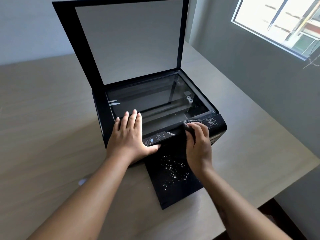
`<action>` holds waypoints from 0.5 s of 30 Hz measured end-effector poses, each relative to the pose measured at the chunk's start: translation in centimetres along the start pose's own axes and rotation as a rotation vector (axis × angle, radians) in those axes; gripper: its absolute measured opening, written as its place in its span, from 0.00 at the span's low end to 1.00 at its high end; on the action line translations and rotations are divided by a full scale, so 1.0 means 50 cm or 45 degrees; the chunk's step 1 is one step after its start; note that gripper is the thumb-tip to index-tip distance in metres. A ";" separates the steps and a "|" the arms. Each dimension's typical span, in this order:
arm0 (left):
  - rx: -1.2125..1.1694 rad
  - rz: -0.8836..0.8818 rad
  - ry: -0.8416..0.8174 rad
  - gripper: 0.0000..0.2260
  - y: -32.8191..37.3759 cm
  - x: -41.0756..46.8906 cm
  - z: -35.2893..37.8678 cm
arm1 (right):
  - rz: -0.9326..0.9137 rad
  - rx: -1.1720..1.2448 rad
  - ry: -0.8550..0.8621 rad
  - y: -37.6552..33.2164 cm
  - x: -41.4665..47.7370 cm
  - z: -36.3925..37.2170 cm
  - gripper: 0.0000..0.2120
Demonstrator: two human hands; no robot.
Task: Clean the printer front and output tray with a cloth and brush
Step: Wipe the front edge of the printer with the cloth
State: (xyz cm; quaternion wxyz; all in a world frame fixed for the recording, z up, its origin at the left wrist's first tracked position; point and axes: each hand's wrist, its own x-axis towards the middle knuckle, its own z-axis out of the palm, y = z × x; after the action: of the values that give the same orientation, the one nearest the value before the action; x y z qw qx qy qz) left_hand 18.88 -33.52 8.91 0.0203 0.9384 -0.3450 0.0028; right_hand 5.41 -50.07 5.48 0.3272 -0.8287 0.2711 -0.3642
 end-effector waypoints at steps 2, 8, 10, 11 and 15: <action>-0.003 -0.002 0.011 0.58 0.000 -0.001 0.001 | -0.060 0.004 -0.062 -0.005 -0.013 0.012 0.11; -0.015 -0.003 0.027 0.57 0.001 -0.001 -0.001 | -0.100 -0.125 -0.119 0.019 0.009 -0.014 0.11; -0.011 -0.003 0.023 0.57 0.001 0.000 -0.001 | -0.221 -0.182 -0.189 0.017 0.008 -0.018 0.11; -0.012 -0.004 0.019 0.57 0.002 -0.001 -0.001 | -0.268 -0.210 -0.232 0.021 0.012 -0.025 0.12; -0.009 -0.002 0.022 0.58 -0.001 0.001 0.000 | -0.142 -0.288 -0.143 0.017 0.012 -0.020 0.12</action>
State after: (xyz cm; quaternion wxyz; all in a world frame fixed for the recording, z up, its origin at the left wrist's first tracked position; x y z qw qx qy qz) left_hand 18.92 -33.52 8.89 0.0267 0.9385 -0.3441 0.0095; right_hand 4.81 -51.38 5.64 0.2255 -0.8932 0.2451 -0.3020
